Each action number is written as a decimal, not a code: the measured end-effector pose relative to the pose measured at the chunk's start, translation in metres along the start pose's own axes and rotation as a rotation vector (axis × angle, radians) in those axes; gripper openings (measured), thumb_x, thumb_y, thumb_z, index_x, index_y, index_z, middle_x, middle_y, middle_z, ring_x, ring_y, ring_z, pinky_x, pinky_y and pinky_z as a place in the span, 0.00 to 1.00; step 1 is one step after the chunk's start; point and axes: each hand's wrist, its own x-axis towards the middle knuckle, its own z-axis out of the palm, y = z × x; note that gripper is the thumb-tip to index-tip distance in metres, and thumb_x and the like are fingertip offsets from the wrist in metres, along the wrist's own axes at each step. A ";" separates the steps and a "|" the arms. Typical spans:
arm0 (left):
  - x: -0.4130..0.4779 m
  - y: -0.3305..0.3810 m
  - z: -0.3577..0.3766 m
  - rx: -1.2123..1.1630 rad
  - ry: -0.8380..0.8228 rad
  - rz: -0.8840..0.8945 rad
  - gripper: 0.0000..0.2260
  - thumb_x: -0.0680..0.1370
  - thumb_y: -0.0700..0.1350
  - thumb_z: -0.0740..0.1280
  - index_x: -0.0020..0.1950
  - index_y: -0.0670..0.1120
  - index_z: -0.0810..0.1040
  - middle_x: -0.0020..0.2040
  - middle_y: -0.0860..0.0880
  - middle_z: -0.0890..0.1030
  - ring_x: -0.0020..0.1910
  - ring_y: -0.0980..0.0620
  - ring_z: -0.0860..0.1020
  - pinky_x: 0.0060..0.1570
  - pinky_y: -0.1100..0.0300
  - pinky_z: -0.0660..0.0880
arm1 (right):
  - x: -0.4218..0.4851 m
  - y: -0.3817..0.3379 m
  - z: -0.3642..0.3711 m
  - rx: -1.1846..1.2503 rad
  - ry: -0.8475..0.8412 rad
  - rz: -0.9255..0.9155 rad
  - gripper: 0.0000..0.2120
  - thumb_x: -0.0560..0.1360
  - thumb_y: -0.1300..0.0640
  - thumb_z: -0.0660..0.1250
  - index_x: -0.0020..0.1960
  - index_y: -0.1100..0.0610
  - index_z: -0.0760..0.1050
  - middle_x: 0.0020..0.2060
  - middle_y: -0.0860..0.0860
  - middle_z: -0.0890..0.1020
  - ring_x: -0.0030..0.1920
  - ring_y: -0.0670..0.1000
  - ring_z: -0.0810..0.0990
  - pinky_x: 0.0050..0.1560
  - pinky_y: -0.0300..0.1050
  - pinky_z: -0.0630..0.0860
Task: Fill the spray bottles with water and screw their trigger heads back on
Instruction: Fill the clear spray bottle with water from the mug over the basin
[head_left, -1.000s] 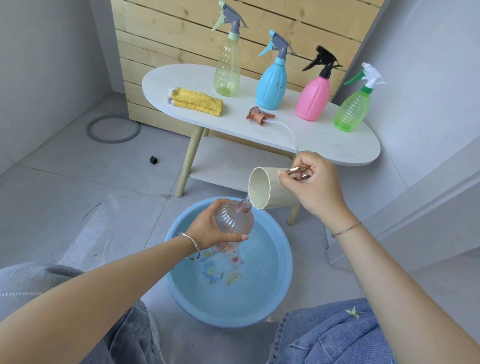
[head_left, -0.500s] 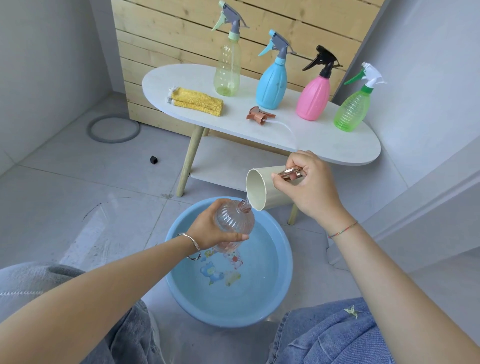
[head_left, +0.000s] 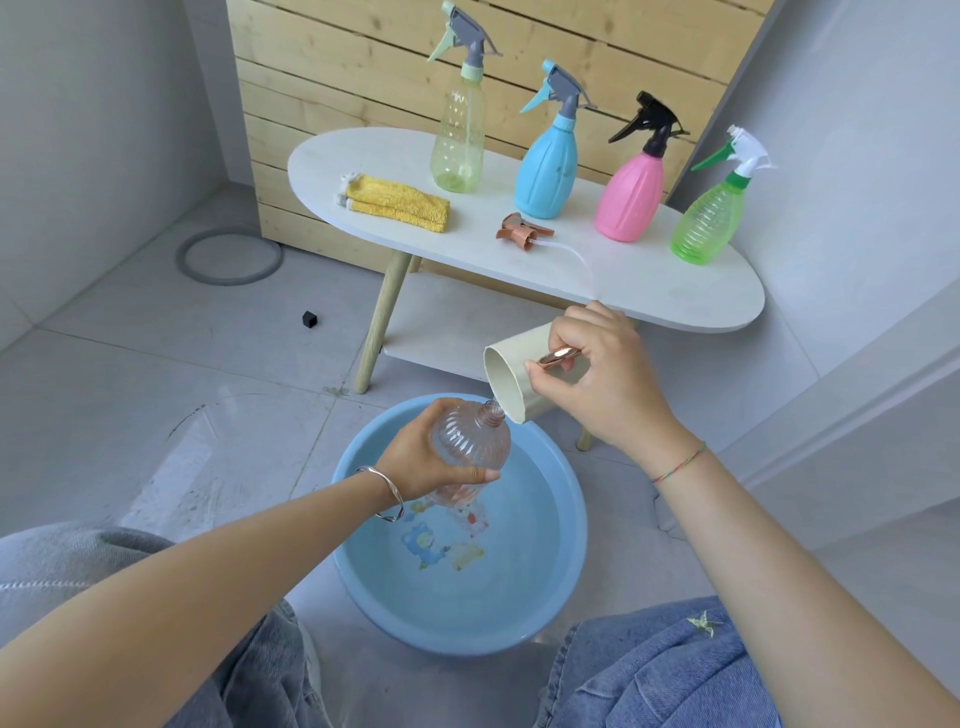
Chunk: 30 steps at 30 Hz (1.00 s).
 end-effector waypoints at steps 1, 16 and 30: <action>0.000 0.000 0.000 0.001 0.003 -0.002 0.36 0.58 0.57 0.82 0.60 0.60 0.67 0.57 0.62 0.74 0.60 0.57 0.73 0.57 0.64 0.66 | 0.000 -0.001 0.001 0.000 -0.004 -0.008 0.16 0.65 0.58 0.71 0.33 0.53 0.62 0.28 0.47 0.66 0.34 0.51 0.64 0.39 0.40 0.57; 0.002 -0.008 -0.001 -0.051 0.018 -0.039 0.39 0.58 0.59 0.81 0.64 0.57 0.69 0.59 0.58 0.76 0.60 0.57 0.73 0.56 0.64 0.68 | -0.008 0.019 0.005 0.236 0.218 0.429 0.16 0.68 0.61 0.71 0.31 0.60 0.64 0.25 0.48 0.67 0.30 0.47 0.66 0.34 0.40 0.63; 0.004 -0.019 -0.005 -0.114 0.118 -0.061 0.34 0.60 0.51 0.82 0.63 0.55 0.71 0.58 0.57 0.77 0.58 0.60 0.75 0.54 0.72 0.68 | -0.130 0.074 0.133 0.331 -0.128 1.118 0.17 0.69 0.59 0.70 0.30 0.56 0.62 0.26 0.51 0.64 0.32 0.51 0.61 0.31 0.45 0.57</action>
